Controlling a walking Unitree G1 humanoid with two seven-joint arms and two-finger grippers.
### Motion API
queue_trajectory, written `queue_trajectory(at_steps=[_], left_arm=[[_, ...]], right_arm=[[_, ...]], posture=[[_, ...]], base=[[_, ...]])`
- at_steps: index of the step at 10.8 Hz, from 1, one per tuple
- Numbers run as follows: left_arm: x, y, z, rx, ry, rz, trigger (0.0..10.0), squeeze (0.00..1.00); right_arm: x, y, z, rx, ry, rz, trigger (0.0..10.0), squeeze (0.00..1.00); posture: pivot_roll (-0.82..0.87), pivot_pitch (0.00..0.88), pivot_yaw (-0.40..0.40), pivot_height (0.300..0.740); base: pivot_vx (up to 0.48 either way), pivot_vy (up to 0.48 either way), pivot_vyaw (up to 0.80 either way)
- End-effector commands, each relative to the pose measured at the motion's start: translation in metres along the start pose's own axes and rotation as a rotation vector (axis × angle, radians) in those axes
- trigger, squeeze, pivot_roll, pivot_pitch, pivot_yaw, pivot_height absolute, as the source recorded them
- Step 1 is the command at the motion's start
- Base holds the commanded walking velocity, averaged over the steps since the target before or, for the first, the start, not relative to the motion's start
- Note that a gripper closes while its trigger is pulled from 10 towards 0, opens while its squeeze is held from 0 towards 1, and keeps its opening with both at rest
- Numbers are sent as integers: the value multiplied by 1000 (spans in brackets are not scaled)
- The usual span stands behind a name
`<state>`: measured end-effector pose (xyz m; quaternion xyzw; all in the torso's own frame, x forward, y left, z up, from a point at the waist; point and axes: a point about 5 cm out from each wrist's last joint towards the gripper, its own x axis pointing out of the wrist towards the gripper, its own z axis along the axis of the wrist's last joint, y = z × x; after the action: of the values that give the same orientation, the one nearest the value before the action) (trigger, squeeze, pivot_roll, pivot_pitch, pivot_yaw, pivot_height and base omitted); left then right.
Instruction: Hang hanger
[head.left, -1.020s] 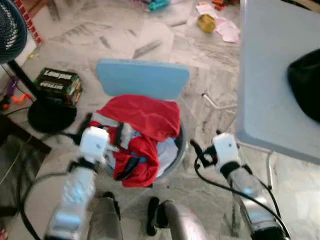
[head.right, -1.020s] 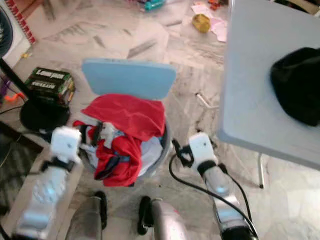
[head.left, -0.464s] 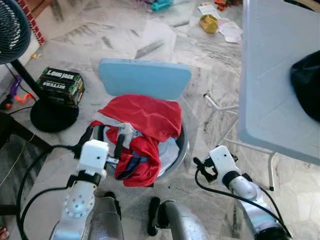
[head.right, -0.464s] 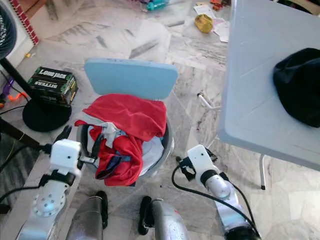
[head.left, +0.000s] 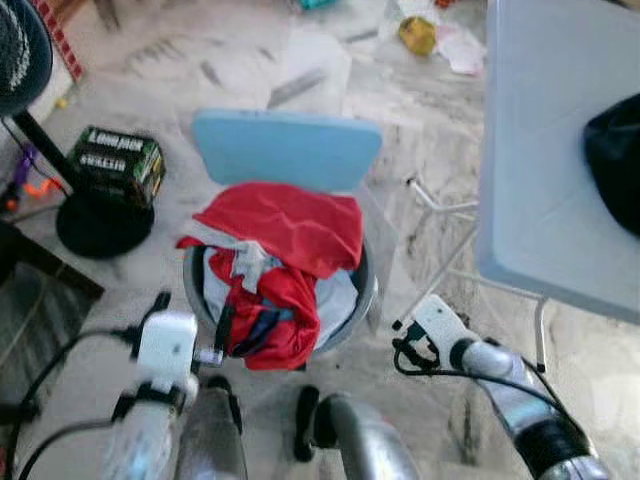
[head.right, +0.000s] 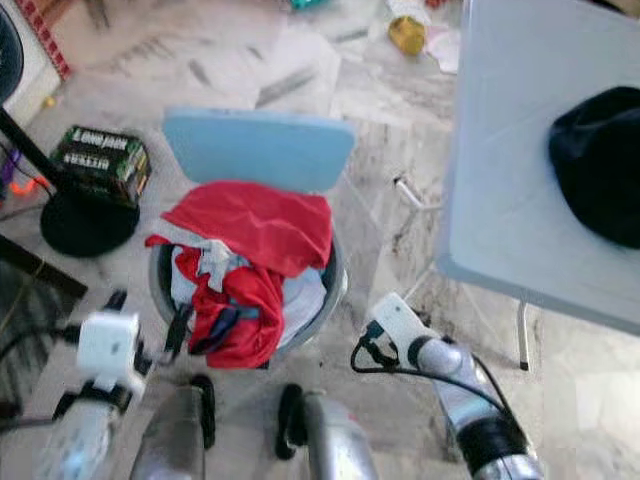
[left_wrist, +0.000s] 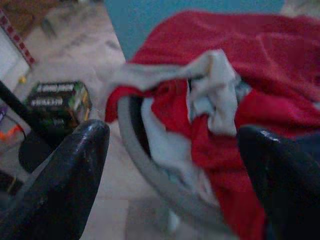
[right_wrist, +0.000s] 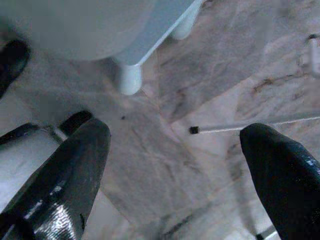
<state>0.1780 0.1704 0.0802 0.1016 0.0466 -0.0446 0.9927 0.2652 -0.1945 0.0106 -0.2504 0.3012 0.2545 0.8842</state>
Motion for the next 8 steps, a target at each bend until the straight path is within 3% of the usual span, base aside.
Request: queue_trajectory(at_steps=[1, 4, 5, 8], left_arm=[[-6, -2, 1, -6, 18, -7, 10000, 0], [-21, -3, 3, -18, 57, 19, 10000, 0], [-26, -3, 3, -21, 70, 22, 10000, 0], [-24, -4, 5, -27, 78, 32, 10000, 0]], right_arm=[[2, 12, -10, 48, 59, 71, 10000, 0], [17, 43, 19, 72, 34, 256, 10000, 0], [21, 52, 32, 122, 7, 298, 10000, 0], [31, 65, 84, 398, -161, 309, 10000, 0]], posture=[[142, 394, -170, 740], [167, 445, -188, 740], [170, 456, -194, 740], [177, 449, -188, 740]], base=[[0, 0, 0], [0, 0, 0], [0, 0, 0], [0, 0, 0]])
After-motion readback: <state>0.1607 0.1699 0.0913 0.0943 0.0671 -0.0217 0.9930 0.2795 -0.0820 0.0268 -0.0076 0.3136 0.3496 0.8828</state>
